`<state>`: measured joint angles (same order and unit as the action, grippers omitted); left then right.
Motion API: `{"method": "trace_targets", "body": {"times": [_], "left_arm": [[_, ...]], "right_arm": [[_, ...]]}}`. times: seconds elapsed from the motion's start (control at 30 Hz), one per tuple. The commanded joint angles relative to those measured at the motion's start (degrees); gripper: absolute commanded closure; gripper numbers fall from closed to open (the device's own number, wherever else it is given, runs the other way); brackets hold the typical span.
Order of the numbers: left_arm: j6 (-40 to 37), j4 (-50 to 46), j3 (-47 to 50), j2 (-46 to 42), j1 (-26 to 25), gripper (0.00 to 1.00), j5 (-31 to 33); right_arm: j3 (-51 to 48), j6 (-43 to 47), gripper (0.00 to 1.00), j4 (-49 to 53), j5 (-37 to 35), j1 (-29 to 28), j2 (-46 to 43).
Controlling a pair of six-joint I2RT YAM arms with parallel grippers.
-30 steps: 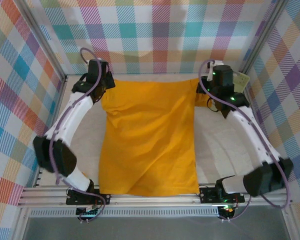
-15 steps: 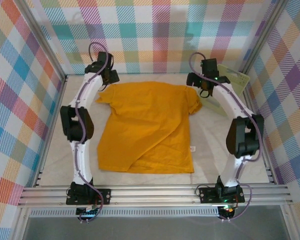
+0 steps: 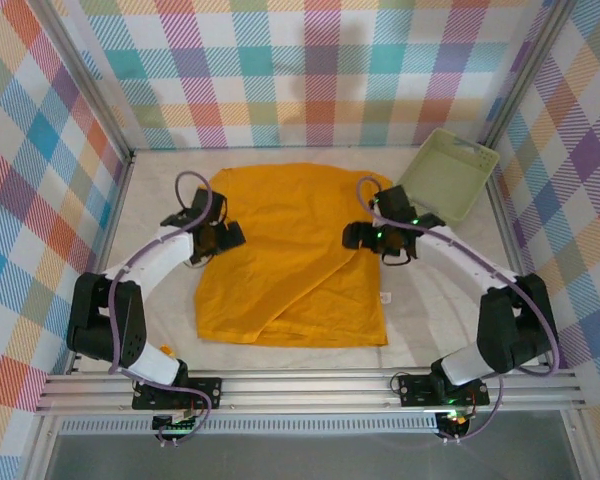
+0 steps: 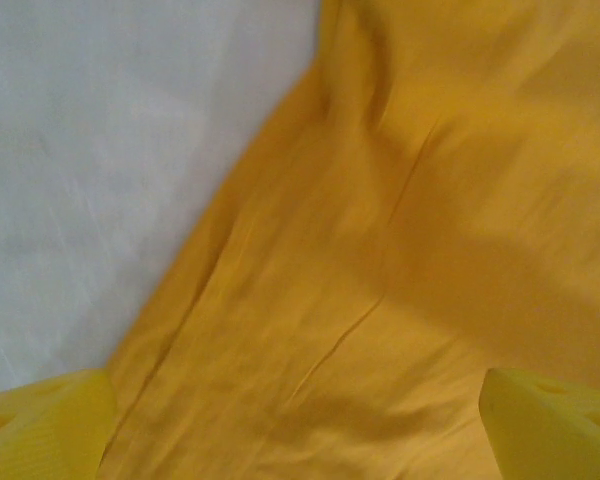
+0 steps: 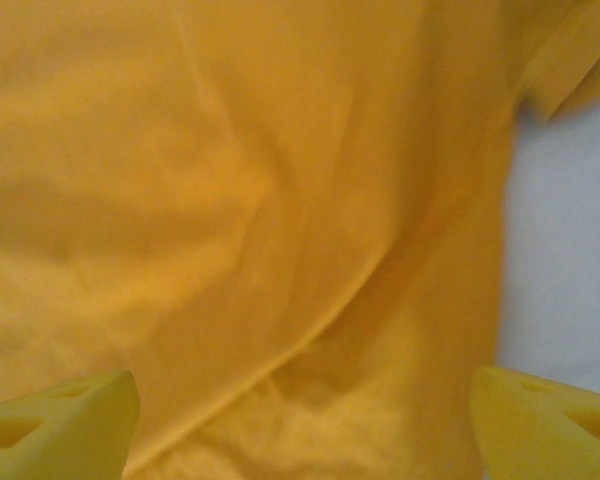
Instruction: Fold the inside-out t-shirt
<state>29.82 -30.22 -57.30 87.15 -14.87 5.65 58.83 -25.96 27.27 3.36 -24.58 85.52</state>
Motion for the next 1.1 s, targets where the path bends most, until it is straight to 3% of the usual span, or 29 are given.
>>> {"method": "trace_targets", "body": {"times": [0.0, 0.2, 0.53, 0.7, 0.8, 0.93, 1.07], "left_arm": [[1.9, 5.1, 5.2, -1.5, -1.0, 0.07, -2.7], [4.0, 8.2, 11.8, -0.8, -2.8, 0.08, -4.5], [12.9, 12.7, 22.2, -8.9, -12.1, 0.08, -1.8], [7.2, 4.4, 16.1, -12.7, -21.6, 0.06, 7.2], [2.2, 0.4, 12.0, -15.2, -30.2, 0.05, 13.6], [-3.2, -0.7, 9.1, -13.9, -41.2, 0.05, 17.0], [-6.1, -0.1, 6.0, -7.5, -50.2, 0.06, 15.8]], "right_arm": [[-4.4, -5.4, 0.17, -3.1, 4.4, -1.4, 3.5], [-5.4, -8.6, 0.26, -4.9, 2.5, -0.7, 11.1], [-0.6, -9.8, 0.30, -2.4, -3.4, 10.0, 16.4], [0.8, -7.1, 0.26, 0.0, -6.7, 10.3, 11.6], [-0.4, -5.6, 0.23, 1.7, -6.7, 10.2, 4.8], [-4.4, -4.1, 0.19, 1.9, -4.4, 9.4, -4.4], [-9.5, -4.2, 0.19, 3.5, -4.1, 7.7, -13.1]]}}
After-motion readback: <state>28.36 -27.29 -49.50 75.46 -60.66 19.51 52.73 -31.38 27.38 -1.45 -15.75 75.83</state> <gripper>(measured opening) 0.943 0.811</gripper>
